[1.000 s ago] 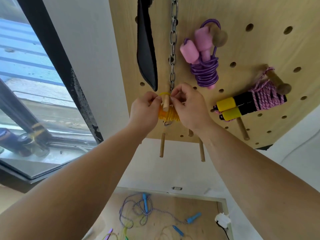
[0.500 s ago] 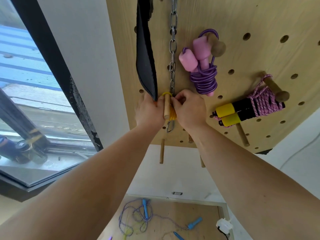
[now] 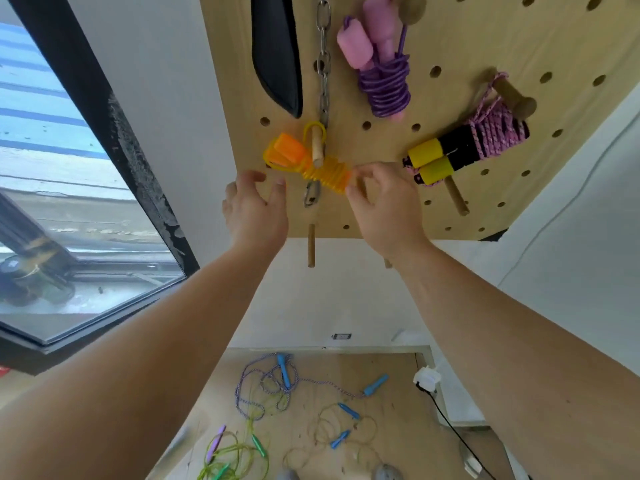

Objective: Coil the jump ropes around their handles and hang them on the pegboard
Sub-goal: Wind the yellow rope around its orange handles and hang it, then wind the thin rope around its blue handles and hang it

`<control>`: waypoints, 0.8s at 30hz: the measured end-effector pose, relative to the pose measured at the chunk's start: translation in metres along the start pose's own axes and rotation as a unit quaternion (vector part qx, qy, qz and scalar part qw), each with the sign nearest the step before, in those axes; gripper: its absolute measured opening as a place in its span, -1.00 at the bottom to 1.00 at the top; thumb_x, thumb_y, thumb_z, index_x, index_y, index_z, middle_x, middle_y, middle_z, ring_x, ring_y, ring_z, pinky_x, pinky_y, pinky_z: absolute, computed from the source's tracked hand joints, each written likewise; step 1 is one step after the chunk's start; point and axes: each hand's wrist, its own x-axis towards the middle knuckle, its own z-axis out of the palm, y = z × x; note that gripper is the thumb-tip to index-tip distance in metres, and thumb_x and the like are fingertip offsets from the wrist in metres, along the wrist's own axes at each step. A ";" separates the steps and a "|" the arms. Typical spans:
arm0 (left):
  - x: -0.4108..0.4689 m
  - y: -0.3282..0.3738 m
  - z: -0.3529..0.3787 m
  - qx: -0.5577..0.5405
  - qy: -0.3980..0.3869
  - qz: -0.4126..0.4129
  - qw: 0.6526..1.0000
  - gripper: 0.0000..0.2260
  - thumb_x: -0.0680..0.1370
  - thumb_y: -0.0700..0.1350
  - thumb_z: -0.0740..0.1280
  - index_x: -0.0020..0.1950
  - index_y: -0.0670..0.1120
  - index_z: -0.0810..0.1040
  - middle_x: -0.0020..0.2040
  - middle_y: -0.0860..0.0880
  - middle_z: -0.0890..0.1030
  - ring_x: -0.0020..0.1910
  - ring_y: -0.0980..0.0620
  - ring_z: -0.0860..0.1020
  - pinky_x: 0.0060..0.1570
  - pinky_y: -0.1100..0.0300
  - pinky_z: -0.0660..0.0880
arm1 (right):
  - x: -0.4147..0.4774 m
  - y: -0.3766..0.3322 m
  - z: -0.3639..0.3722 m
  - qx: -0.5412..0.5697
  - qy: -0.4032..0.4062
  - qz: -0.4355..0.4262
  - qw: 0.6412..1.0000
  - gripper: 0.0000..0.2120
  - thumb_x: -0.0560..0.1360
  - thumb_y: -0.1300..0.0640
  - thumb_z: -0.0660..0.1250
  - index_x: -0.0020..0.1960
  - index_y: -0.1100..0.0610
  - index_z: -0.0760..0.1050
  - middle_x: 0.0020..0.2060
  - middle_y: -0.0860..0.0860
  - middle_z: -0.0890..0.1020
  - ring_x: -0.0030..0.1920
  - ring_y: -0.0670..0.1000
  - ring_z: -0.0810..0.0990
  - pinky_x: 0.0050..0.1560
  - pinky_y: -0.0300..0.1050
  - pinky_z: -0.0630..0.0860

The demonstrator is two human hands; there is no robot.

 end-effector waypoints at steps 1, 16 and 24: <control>-0.014 -0.006 -0.001 0.001 -0.002 -0.003 1.000 -0.68 0.62 0.17 0.22 0.30 0.05 0.41 0.33 -0.02 0.43 0.36 -0.09 0.35 0.36 -0.10 0.34 | -0.013 0.006 -0.009 0.007 0.001 0.004 1.000 -0.76 0.51 -0.07 0.37 0.10 0.03 0.59 0.06 -0.04 0.62 0.14 0.02 0.50 0.16 -0.12 0.44; -0.282 -0.064 0.045 0.076 -0.109 -0.130 0.983 -0.69 0.58 0.10 0.37 0.25 0.01 0.47 0.25 -0.01 0.47 0.01 0.01 0.53 0.06 0.04 0.48 | -0.212 0.133 -0.138 0.090 -0.191 0.112 0.971 -0.88 0.56 0.00 0.38 0.08 -0.04 0.57 0.10 -0.15 0.53 0.04 -0.13 0.53 0.01 -0.28 0.46; -0.379 -0.119 0.041 0.118 -0.133 -0.219 0.959 -0.68 0.44 0.21 0.40 0.10 0.11 0.50 0.18 0.03 0.52 0.08 -0.06 0.55 0.09 -0.07 0.55 | -0.317 0.182 -0.120 0.013 -0.422 0.168 0.891 -0.86 0.46 -0.19 0.39 -0.04 -0.17 0.53 0.02 -0.14 0.50 -0.06 -0.10 0.54 0.02 -0.09 0.53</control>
